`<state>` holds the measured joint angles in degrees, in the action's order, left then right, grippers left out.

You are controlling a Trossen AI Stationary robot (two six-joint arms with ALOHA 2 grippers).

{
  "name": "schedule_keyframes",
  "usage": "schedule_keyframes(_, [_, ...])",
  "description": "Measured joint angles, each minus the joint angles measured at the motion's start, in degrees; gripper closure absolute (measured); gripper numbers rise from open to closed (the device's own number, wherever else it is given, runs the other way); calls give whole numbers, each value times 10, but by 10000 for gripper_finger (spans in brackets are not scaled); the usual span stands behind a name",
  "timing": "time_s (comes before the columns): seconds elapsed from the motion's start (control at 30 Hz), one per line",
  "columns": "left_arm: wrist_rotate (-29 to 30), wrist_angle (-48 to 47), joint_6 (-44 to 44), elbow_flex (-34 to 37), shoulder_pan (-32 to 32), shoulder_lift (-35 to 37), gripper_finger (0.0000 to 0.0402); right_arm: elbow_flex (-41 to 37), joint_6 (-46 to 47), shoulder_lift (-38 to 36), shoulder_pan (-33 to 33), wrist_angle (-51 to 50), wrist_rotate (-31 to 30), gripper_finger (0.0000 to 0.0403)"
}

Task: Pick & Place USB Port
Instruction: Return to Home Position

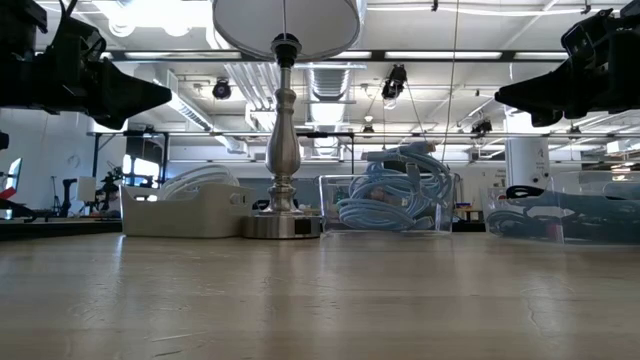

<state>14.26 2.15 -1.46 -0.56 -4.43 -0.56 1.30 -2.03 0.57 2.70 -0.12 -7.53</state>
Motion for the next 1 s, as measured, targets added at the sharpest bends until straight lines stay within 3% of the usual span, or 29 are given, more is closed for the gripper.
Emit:
schedule_keyframes(0.47, [0,0,0,0,0,0,321,0,-1,0,0,0,0,314])
schedule_keyframes(1.0, [0,0,0,0,0,0,321,0,-1,0,-1,0,0,334])
